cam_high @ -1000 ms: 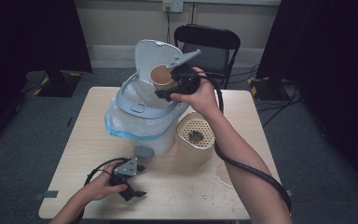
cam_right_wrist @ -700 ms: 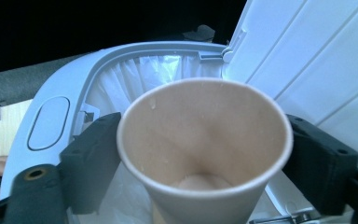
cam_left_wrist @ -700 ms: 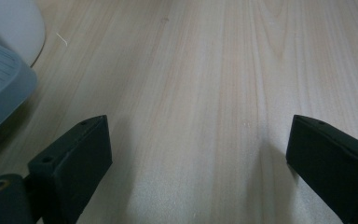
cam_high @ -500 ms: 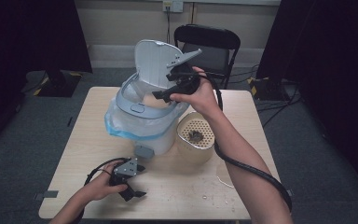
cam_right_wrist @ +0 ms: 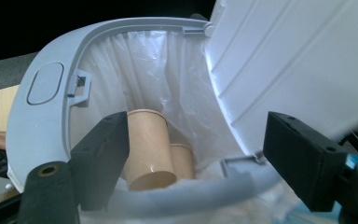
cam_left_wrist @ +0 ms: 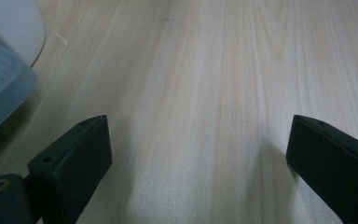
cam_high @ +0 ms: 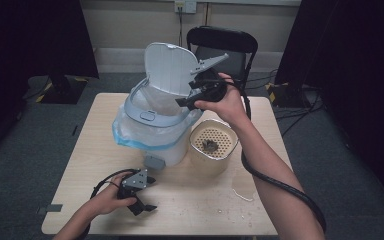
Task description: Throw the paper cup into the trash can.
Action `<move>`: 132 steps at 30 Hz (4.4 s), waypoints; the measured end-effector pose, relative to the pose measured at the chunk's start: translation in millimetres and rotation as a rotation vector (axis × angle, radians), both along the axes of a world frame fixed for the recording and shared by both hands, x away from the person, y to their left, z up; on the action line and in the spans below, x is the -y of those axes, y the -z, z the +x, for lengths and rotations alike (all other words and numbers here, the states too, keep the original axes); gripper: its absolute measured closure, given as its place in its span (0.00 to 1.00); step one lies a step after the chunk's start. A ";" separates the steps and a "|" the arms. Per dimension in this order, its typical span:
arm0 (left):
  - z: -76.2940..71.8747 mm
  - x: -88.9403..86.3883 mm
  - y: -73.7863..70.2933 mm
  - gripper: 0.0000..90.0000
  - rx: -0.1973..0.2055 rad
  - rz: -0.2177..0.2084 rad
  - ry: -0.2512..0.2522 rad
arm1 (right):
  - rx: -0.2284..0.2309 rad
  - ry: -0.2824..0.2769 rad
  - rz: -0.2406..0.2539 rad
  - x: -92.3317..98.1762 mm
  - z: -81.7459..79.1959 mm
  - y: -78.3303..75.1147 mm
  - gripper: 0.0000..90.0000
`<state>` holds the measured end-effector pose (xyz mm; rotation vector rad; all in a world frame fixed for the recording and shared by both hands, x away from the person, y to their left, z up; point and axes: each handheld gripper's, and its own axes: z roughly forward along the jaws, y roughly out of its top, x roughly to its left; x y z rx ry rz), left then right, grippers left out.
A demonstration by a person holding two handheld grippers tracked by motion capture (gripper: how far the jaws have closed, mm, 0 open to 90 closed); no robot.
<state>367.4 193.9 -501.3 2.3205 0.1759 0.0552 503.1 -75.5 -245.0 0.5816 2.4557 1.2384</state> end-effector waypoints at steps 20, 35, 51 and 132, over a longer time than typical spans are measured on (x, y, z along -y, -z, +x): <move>0.0 0.2 0.0 0.07 -0.007 0.003 -0.001 | 0.001 0.122 0.004 31.3 21.2 -5.9 0.26; 0.4 0.0 -0.1 0.07 -0.008 0.008 0.003 | 0.009 0.083 0.027 9.5 29.9 -13.3 0.32; 0.9 -0.1 -0.3 0.07 0.000 0.009 0.007 | 0.001 0.036 0.078 6.6 16.5 -24.9 0.33; 0.0 0.3 0.3 0.06 -0.005 0.000 0.001 | -0.118 -0.084 -0.004 -31.2 -14.0 0.6 0.81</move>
